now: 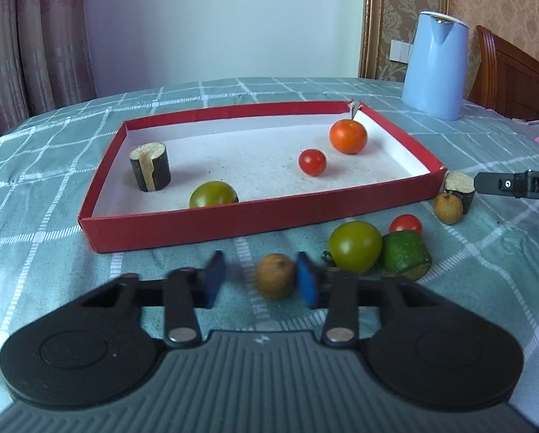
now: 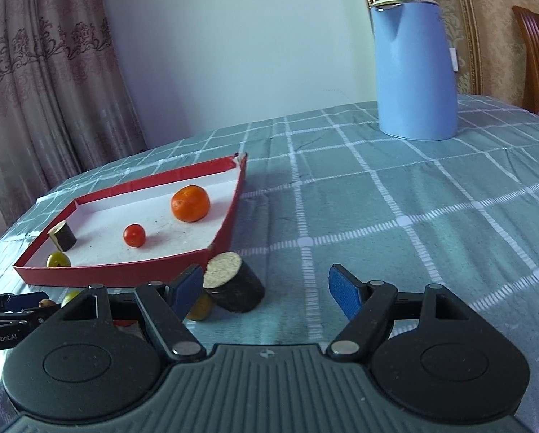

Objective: Organize fruits
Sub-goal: 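Close the left gripper on the brown round fruit while the right grasps the dark eggplant slice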

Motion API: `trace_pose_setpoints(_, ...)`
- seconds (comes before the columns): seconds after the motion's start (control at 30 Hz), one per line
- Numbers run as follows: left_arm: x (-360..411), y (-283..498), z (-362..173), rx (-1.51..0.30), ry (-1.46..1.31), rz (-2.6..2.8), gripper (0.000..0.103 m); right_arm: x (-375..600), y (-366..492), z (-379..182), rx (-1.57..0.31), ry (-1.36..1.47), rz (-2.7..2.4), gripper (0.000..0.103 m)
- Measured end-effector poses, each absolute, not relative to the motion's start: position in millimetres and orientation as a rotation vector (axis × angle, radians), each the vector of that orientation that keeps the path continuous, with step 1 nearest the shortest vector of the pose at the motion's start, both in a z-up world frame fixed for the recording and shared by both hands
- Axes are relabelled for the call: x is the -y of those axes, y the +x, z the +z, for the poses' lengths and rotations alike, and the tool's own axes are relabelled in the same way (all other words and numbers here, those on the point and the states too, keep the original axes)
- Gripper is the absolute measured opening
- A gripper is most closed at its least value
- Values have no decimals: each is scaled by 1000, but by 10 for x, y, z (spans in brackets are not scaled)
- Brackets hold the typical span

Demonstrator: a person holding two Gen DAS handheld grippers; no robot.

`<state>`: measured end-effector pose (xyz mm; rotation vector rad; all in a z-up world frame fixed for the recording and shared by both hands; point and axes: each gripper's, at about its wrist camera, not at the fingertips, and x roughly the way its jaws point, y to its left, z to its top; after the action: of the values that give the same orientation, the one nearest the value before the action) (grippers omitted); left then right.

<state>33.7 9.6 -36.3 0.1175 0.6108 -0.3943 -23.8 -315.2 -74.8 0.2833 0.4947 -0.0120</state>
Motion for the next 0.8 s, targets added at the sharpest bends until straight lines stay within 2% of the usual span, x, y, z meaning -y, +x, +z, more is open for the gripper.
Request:
trace_pose_setpoints(0.43,-81,335,-355,-613,122,-394,23,3064,-293,-766,-493,171,6,76)
trace_pose_setpoints(0.8,-86,334,-352,-612,122,-394,23,2968,28,-795,-562,77,6,75)
